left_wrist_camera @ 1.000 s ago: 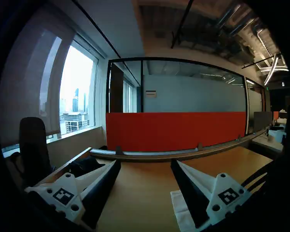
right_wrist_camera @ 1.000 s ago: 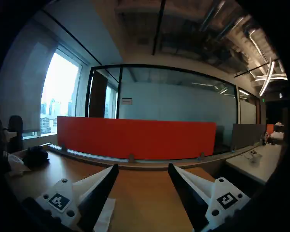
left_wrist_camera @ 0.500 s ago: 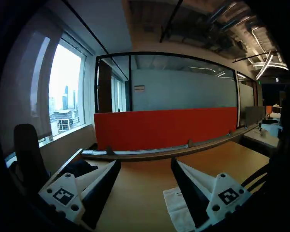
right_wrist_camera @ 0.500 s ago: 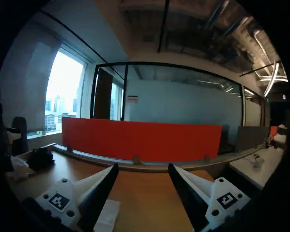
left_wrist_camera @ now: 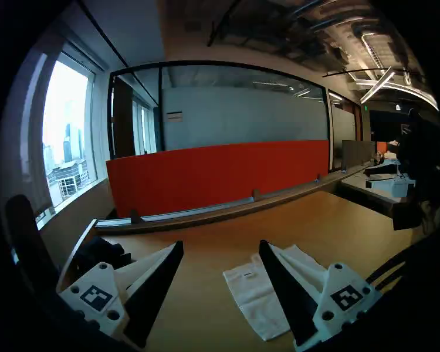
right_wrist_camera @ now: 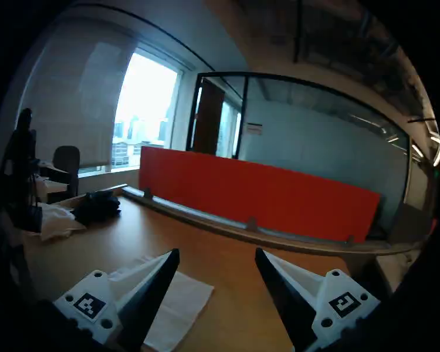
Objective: Fold towel
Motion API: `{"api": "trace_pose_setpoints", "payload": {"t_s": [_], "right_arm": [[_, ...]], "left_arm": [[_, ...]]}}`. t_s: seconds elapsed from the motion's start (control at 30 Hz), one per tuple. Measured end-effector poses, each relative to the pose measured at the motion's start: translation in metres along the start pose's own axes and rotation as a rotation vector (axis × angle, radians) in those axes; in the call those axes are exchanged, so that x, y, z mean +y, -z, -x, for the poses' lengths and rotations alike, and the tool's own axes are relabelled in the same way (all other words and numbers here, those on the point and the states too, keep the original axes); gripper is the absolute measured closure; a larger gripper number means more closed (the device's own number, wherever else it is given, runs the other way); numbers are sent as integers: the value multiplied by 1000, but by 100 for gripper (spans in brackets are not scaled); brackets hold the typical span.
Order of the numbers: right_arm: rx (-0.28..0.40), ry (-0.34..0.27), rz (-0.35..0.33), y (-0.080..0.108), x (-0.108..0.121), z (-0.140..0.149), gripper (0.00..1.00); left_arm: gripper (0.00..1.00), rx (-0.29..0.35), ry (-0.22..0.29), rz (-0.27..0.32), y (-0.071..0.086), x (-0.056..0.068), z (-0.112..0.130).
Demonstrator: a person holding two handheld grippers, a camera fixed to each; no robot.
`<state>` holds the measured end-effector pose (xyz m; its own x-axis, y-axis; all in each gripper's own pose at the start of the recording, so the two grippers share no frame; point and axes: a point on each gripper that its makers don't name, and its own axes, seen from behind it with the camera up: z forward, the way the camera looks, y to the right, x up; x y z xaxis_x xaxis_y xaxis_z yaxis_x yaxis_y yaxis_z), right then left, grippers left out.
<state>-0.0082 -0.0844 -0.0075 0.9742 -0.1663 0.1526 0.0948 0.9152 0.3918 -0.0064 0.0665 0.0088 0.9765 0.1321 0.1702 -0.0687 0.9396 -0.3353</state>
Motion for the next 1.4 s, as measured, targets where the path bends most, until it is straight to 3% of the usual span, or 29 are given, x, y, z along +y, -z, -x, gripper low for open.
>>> {"api": "trace_pose_setpoints", "payload": {"t_s": [0.27, 0.7, 1.07, 1.4], "right_arm": [[-64, 16, -100, -4, -15, 15, 0], [-176, 53, -236, -10, -49, 59, 0], [-253, 84, -283, -17, -66, 108, 0], [-319, 75, -308, -21, -74, 154, 0]], "left_arm": [[4, -61, -23, 97, -5, 18, 20], [4, -137, -95, 192, -13, 47, 59], [4, -247, -109, 256, -16, 69, 121], [4, -314, -124, 287, -20, 79, 166]]}}
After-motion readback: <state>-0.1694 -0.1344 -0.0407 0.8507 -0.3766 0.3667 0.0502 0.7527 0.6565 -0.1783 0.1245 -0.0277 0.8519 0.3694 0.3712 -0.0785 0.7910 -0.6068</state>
